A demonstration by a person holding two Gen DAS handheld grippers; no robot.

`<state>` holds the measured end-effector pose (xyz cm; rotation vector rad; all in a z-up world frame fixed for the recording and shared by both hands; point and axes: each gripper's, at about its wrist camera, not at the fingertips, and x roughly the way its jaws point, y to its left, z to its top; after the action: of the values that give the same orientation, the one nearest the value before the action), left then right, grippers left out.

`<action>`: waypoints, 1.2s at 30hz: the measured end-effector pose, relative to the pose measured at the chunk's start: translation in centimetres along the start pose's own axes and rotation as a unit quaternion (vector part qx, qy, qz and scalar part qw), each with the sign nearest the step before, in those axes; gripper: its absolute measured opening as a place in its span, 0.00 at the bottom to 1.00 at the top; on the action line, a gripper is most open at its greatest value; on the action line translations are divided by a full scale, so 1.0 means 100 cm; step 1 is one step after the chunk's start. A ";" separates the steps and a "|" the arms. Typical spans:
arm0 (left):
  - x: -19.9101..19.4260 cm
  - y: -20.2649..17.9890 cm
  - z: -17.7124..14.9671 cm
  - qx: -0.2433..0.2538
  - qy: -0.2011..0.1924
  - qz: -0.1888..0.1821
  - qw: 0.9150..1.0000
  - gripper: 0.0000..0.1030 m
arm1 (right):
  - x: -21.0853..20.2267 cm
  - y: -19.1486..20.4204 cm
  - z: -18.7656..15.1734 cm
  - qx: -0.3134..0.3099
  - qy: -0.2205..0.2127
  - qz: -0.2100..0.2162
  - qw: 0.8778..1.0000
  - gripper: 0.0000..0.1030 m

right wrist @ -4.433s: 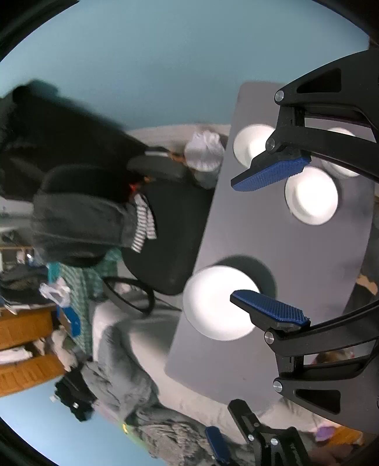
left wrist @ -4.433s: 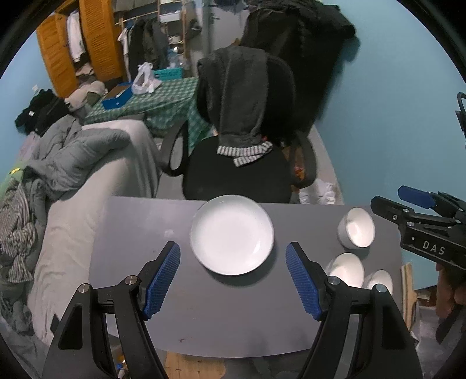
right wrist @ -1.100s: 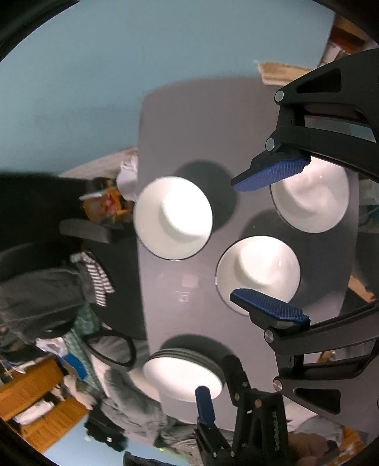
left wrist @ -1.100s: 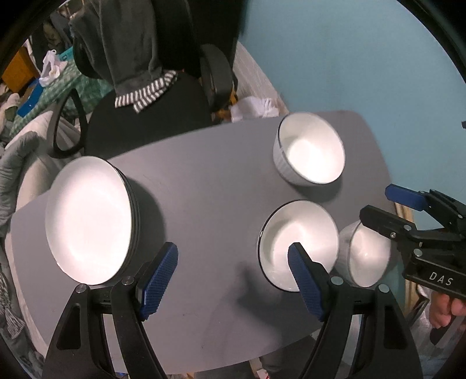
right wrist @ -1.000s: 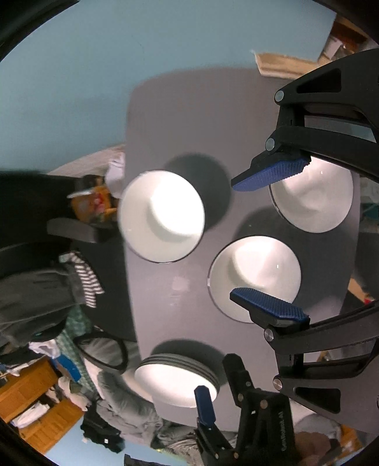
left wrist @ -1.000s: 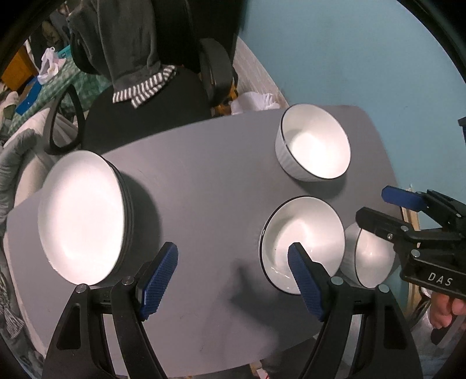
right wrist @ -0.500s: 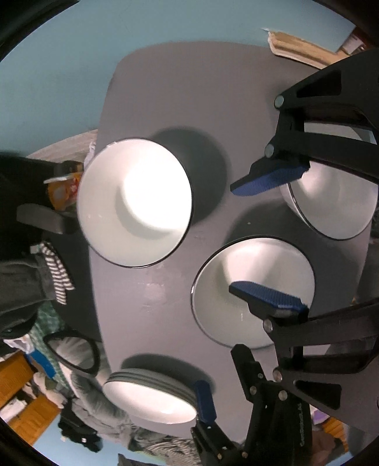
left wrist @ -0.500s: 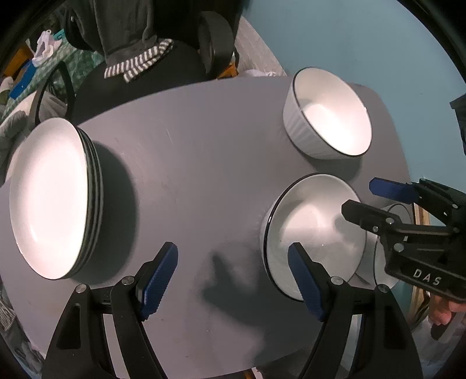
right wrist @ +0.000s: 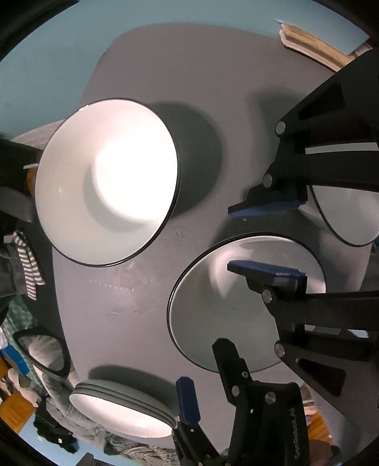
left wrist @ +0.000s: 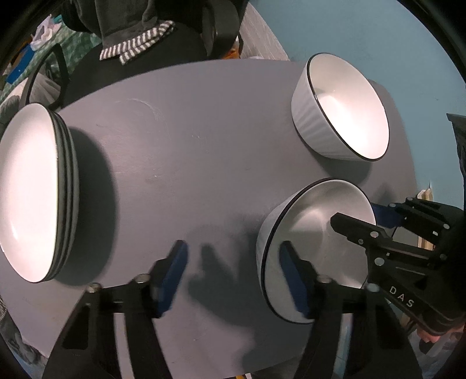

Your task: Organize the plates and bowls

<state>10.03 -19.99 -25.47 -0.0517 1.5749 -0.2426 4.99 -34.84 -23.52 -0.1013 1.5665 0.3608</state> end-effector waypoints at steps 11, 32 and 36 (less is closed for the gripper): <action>0.018 -0.001 0.002 -0.013 0.044 -0.028 0.999 0.25 | 0.010 -0.001 -0.003 0.012 0.028 0.018 0.999 0.13; 0.035 -0.011 -0.007 -0.038 0.056 -0.053 0.996 0.08 | 0.011 -0.012 -0.004 0.028 0.050 0.034 0.998 0.05; 0.029 -0.009 -0.006 -0.047 0.046 -0.047 0.997 0.07 | 0.011 -0.009 -0.003 0.031 0.049 0.041 0.997 0.05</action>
<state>9.27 -21.32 -28.20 -0.1912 1.6762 -0.2480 4.95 -35.54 -24.79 -0.0067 1.6804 0.3760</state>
